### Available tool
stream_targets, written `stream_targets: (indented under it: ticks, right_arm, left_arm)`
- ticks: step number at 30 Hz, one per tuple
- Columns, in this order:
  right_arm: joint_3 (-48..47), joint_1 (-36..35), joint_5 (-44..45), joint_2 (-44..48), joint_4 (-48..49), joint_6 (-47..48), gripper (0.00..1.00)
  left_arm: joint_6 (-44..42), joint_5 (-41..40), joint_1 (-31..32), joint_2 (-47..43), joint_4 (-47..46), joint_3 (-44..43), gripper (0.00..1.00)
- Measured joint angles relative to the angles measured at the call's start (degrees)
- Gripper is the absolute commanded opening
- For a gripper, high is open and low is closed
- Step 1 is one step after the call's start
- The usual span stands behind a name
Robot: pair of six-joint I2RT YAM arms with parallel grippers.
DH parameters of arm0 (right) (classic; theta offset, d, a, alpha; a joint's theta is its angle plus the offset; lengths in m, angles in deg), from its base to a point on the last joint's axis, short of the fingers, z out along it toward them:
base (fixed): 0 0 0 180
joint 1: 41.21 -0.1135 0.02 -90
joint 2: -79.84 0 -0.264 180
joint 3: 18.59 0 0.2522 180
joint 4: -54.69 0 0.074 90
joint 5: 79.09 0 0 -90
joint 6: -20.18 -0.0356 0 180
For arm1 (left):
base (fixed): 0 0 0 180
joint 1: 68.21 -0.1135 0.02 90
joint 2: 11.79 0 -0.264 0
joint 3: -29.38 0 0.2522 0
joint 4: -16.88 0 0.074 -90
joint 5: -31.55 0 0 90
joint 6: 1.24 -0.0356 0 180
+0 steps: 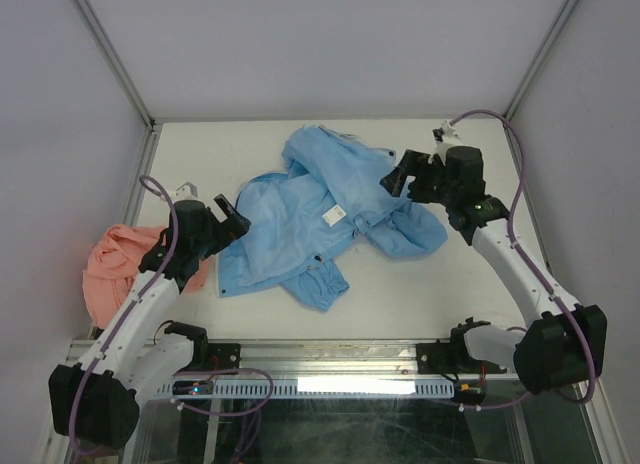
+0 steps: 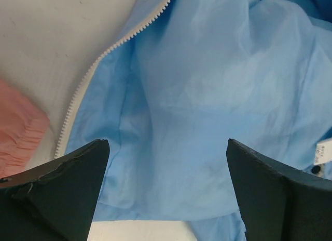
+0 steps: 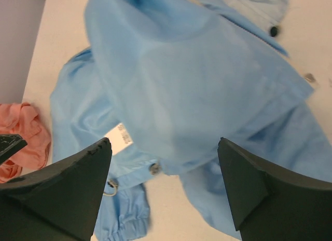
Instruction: Zip up the jacket
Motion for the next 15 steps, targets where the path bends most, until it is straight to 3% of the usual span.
stream_targets:
  ticks: [7, 11, 15]
  right_arm:
    - [0.76, 14.49, -11.87, -10.19, 3.48, 0.13, 0.89]
    - [1.38, 16.98, -16.79, -16.24, 8.02, -1.9, 0.99]
    - [1.11, 17.35, -21.4, -23.87, 13.18, -2.97, 0.99]
  left_arm:
    - [-7.45, 1.16, -3.85, 15.3, 0.02, -12.83, 0.99]
    - [-13.2, 8.02, -9.44, 22.21, -0.76, -18.14, 0.99]
    - [-20.39, 17.11, -12.46, 34.6, 1.46, -26.27, 0.99]
